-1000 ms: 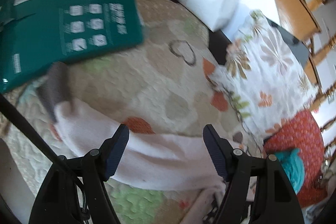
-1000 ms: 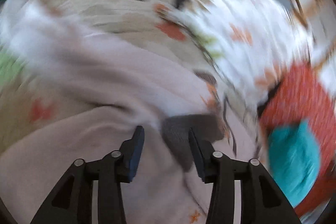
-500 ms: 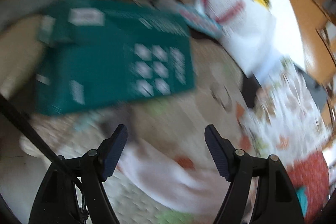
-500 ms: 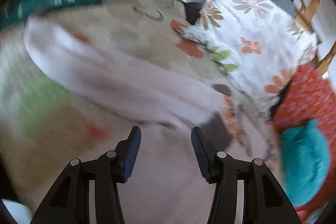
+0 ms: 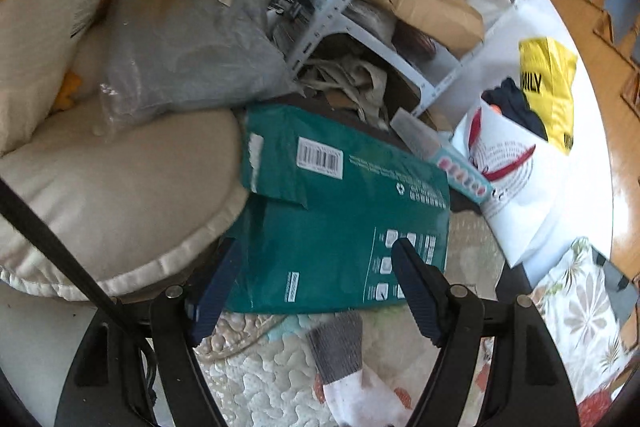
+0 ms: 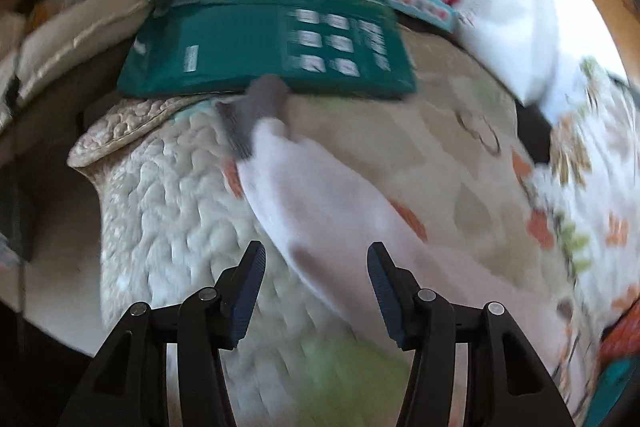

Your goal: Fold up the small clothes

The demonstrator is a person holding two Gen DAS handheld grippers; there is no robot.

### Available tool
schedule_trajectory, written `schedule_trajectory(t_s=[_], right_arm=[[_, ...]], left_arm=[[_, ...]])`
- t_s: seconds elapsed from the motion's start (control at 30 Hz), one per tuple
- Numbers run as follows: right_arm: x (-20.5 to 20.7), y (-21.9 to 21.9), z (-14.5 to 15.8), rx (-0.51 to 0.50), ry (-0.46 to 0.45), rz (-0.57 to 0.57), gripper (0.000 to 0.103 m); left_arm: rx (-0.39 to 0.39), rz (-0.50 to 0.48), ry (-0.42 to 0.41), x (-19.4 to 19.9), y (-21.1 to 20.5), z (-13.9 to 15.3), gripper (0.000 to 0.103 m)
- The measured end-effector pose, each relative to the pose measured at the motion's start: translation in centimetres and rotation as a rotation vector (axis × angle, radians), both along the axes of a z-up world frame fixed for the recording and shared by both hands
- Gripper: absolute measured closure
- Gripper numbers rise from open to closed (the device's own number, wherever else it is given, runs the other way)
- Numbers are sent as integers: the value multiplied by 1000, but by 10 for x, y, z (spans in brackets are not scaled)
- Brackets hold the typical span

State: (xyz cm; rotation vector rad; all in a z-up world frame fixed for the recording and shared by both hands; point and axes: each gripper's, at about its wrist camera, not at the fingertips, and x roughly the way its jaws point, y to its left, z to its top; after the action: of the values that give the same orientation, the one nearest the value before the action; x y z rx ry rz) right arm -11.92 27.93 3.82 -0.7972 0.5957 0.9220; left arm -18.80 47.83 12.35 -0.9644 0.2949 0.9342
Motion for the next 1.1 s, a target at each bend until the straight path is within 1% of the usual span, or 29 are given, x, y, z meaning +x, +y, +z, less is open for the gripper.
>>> schedule_trajectory(t_s=[0.07,0.1,0.13,0.17,0.27,0.37,0.4,0.43,0.5,0.57,0.6,0.63,0.7,0.73,0.77,0.8,0.83,0.9,0.93,0.97,1.0,1.03,1.07,1.1], right_arm=[[3,18,-9,-15,-1,2,47],[7,23,-13,-33,29,-4,52],[13,24,-15,-37,80,-16,83],[19,21,-13,-32,118,-36,97],[38,-6,12,60,175,-113,97],[68,-55,48,175,217,-228,97],[80,-78,61,218,232,-278,97],[96,-113,77,277,251,-349,97],[116,-170,94,353,265,-457,97],[137,-251,106,429,263,-617,97],[141,-282,108,445,250,-684,97],[146,-331,106,456,225,-791,97],[151,-391,94,440,218,-934,96],[153,-430,78,391,209,-1054,94],[152,-450,67,347,200,-1125,92],[150,-473,56,301,201,-1191,92],[146,-493,46,279,219,-1232,92],[138,-514,38,285,236,-1260,92],[134,-520,38,296,232,-1256,88],[132,-522,40,305,229,-1245,80],[133,-521,42,310,226,-1233,75],[135,-520,45,314,220,-1218,66],[136,-519,47,316,206,-1207,62],[136,-518,49,313,189,-1199,62]], left_arm=[[-6,13,-13,-3,1,0,27],[-12,16,-19,-4,2,-1,27],[-16,15,-21,-3,1,-1,26],[-19,11,-21,-1,1,-1,26],[-11,-34,-3,14,-8,-2,26],[13,-100,34,35,-25,-1,26],[21,-138,50,46,-34,-2,26],[27,-172,61,55,-41,-2,26],[34,-241,80,74,-59,-4,26],[33,-306,85,89,-77,-6,26],[34,-341,90,98,-88,-7,26],[36,-370,95,106,-99,-8,26],[38,-432,103,122,-120,-10,26],[40,-468,109,131,-132,-11,26],[43,-493,114,138,-141,-12,26],[46,-528,123,147,-153,-13,26],[43,-571,132,157,-166,-15,26],[35,-642,147,173,-190,-20,25],[37,-673,158,181,-202,-23,25],[39,-700,169,188,-213,-25,25],[40,-730,178,195,-225,-28,25],[41,-760,185,202,-236,-30,25],[40,-782,191,207,-244,-31,25],[40,-810,199,213,-253,-34,25]])
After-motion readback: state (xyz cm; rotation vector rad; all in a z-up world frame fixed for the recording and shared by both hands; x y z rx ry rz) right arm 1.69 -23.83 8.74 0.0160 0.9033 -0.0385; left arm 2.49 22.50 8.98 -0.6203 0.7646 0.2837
